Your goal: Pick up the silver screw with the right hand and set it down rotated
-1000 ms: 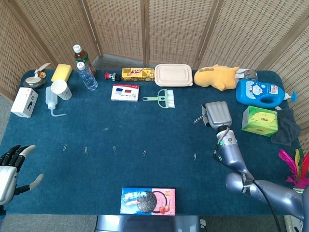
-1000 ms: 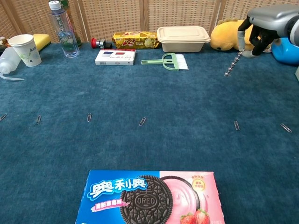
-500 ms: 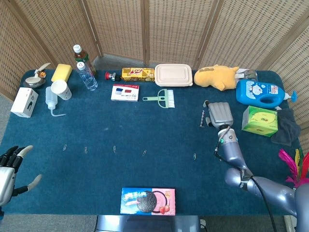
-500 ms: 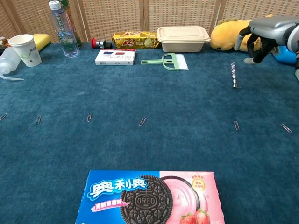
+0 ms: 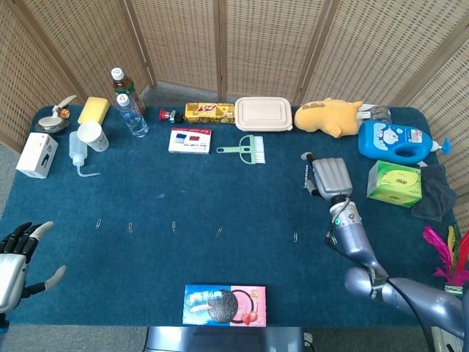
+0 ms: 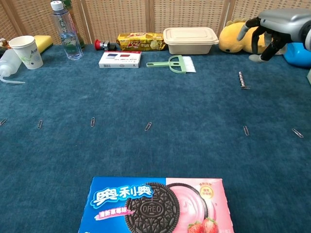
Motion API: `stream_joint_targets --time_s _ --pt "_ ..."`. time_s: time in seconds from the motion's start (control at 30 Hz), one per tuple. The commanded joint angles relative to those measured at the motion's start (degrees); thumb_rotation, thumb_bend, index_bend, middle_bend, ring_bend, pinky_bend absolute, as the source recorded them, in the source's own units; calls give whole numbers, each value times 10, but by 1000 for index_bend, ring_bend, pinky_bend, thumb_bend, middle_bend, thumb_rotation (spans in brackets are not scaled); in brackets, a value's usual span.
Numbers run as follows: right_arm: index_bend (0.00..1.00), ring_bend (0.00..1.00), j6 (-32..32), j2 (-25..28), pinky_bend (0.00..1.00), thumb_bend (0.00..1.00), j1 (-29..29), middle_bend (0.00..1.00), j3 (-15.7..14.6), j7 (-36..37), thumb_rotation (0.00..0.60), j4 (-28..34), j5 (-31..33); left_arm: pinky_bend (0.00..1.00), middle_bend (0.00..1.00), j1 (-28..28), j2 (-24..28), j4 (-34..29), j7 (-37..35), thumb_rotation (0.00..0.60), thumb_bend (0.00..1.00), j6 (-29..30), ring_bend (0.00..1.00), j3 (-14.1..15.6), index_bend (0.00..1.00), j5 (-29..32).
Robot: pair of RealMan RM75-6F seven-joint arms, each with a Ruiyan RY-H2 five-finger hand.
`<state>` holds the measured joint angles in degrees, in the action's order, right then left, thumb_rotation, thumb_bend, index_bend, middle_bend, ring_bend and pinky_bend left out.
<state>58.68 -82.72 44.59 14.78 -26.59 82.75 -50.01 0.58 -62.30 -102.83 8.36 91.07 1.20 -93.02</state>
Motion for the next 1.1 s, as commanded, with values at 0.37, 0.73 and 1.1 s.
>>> stream_joint_targets --time_s 0.37,0.73,1.1 --pt "349 398 184 63 448 395 -131 433 -74 39 600 199 -147 192 197 4 -19 4 5 458 389 -18 119 19 139 -4" --pt "382 379 358 46 403 396 -276 420 -165 29 600 189 -242 190 197 21 -43 33 5 457 389 -7 119 41 149 -26" --pt "396 369 395 63 273 396 -366 418 -206 70 600 189 -285 190 197 39 -52 42 6 463 389 22 119 53 162 -59"
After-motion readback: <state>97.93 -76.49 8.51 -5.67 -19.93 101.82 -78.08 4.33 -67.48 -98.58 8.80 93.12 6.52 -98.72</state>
